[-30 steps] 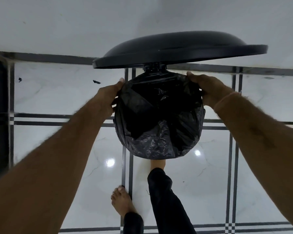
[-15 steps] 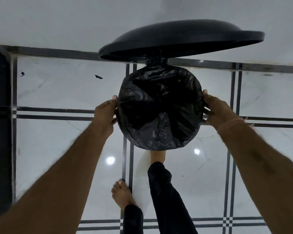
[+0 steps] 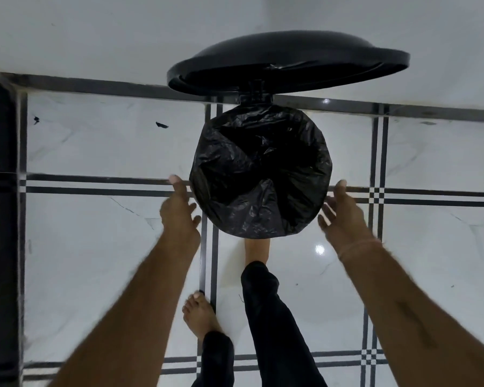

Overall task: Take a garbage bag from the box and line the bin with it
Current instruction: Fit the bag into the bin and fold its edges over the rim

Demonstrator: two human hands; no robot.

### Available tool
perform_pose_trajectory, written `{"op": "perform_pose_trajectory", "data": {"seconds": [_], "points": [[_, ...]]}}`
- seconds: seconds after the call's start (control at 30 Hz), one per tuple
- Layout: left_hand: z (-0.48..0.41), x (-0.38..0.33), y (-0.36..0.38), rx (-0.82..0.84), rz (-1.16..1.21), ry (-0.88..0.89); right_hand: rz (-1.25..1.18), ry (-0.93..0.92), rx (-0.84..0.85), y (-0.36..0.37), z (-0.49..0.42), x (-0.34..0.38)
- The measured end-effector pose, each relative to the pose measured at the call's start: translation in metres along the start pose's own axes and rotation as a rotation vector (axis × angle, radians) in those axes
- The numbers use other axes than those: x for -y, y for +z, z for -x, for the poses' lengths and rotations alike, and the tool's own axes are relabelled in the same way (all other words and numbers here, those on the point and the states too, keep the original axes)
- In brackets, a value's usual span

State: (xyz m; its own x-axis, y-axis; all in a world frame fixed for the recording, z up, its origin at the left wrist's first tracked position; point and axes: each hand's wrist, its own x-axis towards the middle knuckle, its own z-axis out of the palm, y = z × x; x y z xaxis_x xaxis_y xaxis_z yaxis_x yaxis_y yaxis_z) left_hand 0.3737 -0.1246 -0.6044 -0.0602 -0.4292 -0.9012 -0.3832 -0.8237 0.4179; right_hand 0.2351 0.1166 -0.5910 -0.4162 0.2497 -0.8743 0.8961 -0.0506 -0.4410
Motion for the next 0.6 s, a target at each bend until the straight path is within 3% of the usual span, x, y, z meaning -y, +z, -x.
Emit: {"op": "perform_pose_trajectory", "data": {"seconds": [0.13,0.37,0.53,0.6], "points": [[0.021,0.044,-0.009,0.216,0.174,-0.183,-0.175,0.193,0.100,-0.009,0.018,-0.041],[0.015,0.055,-0.002,0.121,0.313,-0.201,-0.317,0.126,-0.035,-0.001,0.012,-0.061],[0.023,0.057,-0.007,0.199,0.299,-0.234,-0.379,0.174,0.076,-0.001,0.021,-0.064],[0.019,0.056,-0.008,0.163,0.267,-0.235,-0.311,0.157,0.042,0.000,0.019,-0.061]]}}
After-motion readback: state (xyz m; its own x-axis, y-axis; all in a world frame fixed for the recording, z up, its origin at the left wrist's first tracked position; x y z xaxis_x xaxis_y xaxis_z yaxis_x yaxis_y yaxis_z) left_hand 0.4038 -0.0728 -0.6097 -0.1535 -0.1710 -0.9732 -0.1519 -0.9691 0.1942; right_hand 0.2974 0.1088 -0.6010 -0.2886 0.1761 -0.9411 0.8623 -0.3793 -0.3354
